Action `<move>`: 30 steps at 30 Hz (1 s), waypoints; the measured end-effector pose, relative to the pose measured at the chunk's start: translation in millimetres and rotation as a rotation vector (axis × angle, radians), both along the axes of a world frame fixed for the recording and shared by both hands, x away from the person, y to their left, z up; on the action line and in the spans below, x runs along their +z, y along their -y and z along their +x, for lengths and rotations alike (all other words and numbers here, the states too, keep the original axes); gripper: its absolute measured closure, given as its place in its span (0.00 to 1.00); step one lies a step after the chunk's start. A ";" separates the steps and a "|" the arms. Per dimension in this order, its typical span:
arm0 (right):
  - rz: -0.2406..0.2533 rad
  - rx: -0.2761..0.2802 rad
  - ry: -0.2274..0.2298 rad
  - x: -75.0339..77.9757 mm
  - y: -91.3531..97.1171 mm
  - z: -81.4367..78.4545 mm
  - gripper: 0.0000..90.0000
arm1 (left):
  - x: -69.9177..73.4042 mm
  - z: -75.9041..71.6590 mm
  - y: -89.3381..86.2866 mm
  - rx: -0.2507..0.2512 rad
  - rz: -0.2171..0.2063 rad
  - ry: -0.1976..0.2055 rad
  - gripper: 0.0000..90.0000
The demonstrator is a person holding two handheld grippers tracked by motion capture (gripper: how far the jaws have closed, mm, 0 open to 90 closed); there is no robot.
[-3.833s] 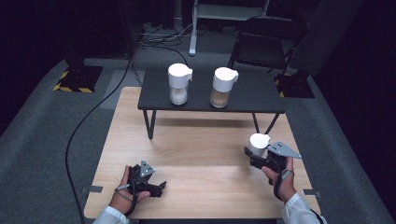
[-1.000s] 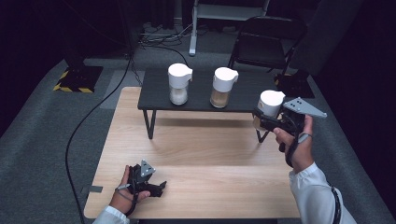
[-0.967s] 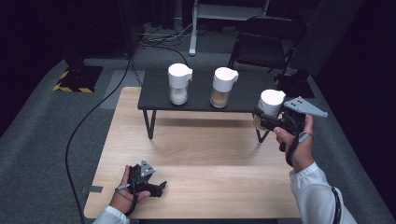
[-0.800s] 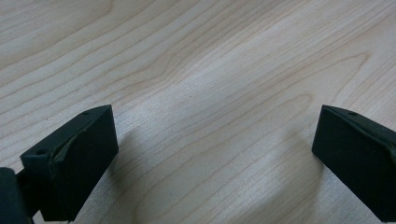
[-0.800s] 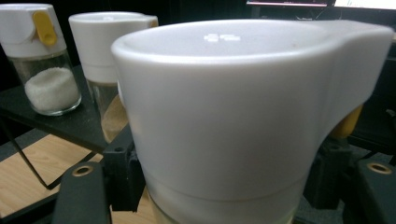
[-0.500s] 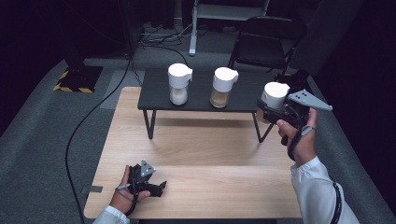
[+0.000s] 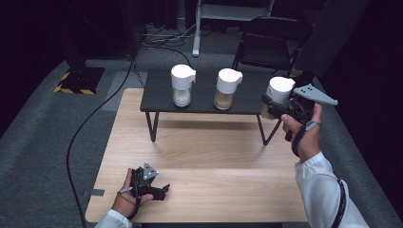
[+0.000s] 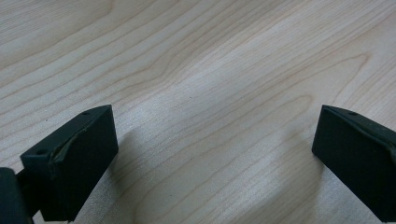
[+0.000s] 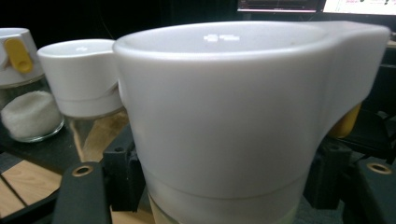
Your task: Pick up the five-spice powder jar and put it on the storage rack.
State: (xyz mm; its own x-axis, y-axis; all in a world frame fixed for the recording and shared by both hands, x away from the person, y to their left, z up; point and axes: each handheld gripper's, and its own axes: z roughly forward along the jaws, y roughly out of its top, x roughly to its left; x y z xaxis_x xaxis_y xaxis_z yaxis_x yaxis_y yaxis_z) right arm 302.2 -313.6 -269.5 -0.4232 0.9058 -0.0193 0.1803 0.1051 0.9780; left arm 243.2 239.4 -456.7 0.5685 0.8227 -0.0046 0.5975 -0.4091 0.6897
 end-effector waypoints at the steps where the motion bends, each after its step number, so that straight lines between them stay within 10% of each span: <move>1: 0.002 -0.008 0.004 1.2 -1.4 1.5 0.33 | 0.0 0.0 0.0 0.000 0.000 0.000 0.00; 30: 0.039 -0.037 0.012 1.2 -28.4 56.0 0.33 | -0.4 1.3 0.2 -0.004 -0.002 0.001 0.00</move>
State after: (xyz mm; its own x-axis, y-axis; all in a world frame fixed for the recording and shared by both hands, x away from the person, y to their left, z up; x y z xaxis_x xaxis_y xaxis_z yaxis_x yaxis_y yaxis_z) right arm 358.2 -285.2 -268.3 -0.3889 0.9212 0.0115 0.1716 0.0601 0.9833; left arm 244.5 239.2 -457.1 0.5714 0.8206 -0.0053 0.5950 -0.4098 0.6914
